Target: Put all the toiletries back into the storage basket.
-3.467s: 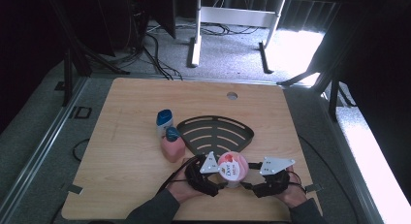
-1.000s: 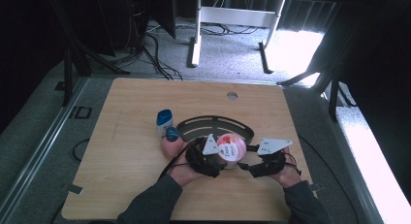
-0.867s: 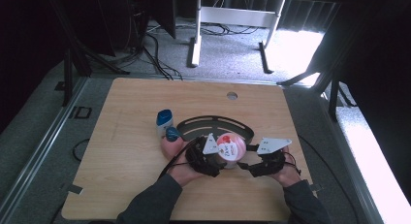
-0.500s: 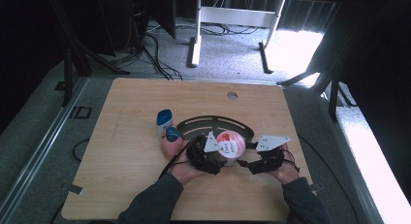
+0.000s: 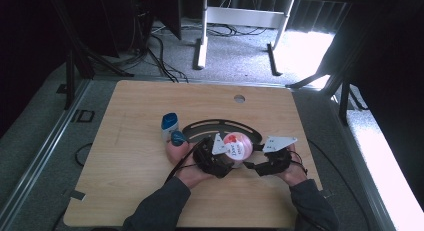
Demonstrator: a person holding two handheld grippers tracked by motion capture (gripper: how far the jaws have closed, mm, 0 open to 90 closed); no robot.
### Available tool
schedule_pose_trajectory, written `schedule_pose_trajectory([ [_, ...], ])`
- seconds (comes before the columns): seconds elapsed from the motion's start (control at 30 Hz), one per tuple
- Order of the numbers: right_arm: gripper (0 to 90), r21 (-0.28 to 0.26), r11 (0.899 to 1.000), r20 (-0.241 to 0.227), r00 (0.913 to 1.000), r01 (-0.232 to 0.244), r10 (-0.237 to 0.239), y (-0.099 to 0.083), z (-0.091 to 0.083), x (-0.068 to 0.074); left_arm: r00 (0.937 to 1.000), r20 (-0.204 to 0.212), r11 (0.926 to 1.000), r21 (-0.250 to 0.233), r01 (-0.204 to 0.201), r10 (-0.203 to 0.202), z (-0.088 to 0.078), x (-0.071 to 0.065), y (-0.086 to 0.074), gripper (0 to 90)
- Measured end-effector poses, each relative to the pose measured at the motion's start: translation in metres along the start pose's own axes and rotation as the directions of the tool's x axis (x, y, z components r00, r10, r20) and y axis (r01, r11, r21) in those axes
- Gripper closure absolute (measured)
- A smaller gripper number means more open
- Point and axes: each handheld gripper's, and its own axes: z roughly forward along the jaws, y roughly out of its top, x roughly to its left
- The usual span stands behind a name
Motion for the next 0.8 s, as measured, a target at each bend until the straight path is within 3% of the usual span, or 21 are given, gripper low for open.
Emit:
schedule_pose_trajectory([
  [0.8, 31.3, 0.015, 1.0, -0.009, 0.9999, -0.007, 0.007, 0.004, 0.009, -0.016, 0.9993, -0.031, 0.9997, -0.001, 0.023, -0.023, 0.008, 0.008, 0.003, 23.2],
])
